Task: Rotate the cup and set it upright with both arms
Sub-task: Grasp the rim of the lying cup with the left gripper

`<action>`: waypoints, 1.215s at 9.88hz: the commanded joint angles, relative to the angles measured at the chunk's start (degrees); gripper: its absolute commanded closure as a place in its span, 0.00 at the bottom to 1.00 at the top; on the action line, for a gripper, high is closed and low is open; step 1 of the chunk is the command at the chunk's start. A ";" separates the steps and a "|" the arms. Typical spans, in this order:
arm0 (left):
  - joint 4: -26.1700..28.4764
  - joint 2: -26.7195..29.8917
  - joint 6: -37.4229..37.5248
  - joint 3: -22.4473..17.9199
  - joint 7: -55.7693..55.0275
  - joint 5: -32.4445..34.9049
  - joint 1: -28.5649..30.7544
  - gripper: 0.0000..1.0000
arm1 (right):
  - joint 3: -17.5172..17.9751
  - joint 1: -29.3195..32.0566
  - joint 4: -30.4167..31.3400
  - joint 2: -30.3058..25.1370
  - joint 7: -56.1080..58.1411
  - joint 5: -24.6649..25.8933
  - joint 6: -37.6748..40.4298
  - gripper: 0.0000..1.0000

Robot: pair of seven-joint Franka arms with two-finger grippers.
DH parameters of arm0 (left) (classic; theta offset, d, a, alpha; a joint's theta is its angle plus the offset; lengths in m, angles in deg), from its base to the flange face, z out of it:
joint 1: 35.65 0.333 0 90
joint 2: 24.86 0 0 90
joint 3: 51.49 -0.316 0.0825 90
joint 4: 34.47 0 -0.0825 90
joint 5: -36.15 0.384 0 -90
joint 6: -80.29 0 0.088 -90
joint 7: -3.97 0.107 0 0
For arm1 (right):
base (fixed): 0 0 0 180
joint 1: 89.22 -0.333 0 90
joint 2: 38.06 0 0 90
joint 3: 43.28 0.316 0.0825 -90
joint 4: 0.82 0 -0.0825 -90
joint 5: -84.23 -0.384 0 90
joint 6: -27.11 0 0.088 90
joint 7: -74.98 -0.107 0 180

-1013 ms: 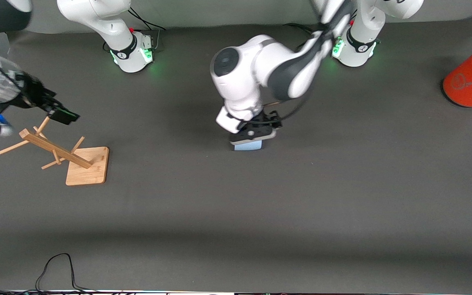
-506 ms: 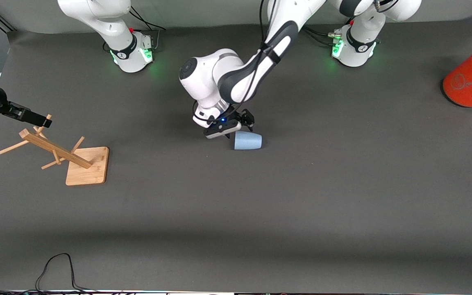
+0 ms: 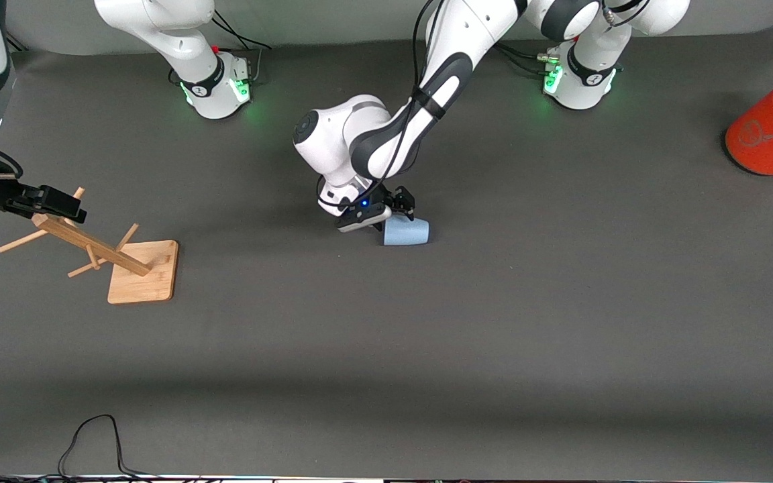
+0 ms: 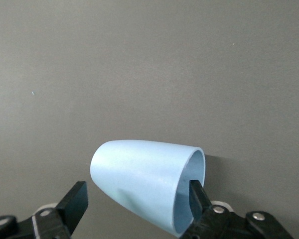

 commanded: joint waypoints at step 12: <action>-0.30 9.61 2.77 -0.62 10.34 -13.12 11.48 1.00 | 0.46 0.17 2.11 -2.50 6.05 0.85 -3.09 0.00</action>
